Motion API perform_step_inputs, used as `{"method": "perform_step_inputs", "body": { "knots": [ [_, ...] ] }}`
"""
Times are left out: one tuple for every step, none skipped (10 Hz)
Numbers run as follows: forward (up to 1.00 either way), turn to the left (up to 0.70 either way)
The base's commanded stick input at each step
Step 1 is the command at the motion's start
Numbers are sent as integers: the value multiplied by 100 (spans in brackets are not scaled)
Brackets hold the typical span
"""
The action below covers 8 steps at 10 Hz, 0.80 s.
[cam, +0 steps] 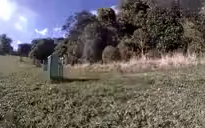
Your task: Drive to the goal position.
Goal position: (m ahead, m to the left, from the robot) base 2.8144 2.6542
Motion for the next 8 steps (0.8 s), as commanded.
{"method": "perform_step_inputs", "body": {
  "knots": [
    [50, 0],
    [50, 0],
    [50, 0],
    [50, 0],
    [50, 0],
    [50, 0],
    [50, 0],
    [50, 0]
  ]
}}
